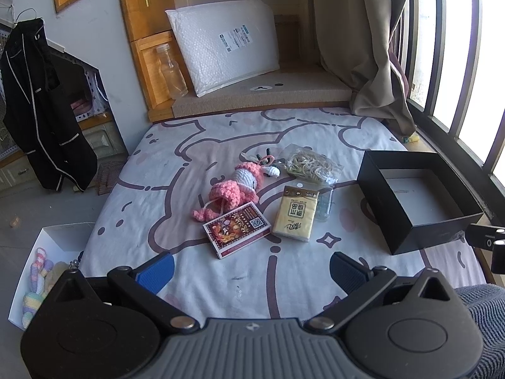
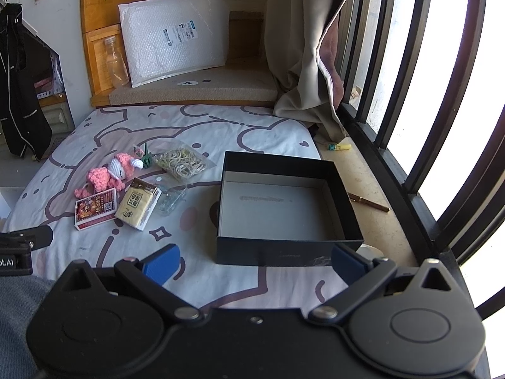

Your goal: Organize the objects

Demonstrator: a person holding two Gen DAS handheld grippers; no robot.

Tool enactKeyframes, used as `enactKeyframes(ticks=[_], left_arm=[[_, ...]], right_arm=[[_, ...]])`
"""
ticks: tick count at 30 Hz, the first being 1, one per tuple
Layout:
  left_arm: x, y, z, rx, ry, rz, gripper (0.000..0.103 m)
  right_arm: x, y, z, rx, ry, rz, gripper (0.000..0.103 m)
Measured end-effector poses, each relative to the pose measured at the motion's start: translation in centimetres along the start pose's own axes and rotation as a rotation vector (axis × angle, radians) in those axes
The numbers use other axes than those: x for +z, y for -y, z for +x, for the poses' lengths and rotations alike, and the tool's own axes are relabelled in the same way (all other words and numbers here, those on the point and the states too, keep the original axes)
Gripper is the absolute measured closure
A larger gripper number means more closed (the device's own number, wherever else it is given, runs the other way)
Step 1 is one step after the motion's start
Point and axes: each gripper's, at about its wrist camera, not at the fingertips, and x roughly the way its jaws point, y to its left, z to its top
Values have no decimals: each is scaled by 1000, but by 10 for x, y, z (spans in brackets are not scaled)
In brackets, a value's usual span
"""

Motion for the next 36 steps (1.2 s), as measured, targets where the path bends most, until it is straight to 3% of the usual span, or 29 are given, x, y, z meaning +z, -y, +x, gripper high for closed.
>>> enactKeyframes(ticks=[36], left_arm=[[19, -15, 81, 19, -82, -2, 0]], right_arm=[[23, -6, 90, 35, -77, 4, 0]])
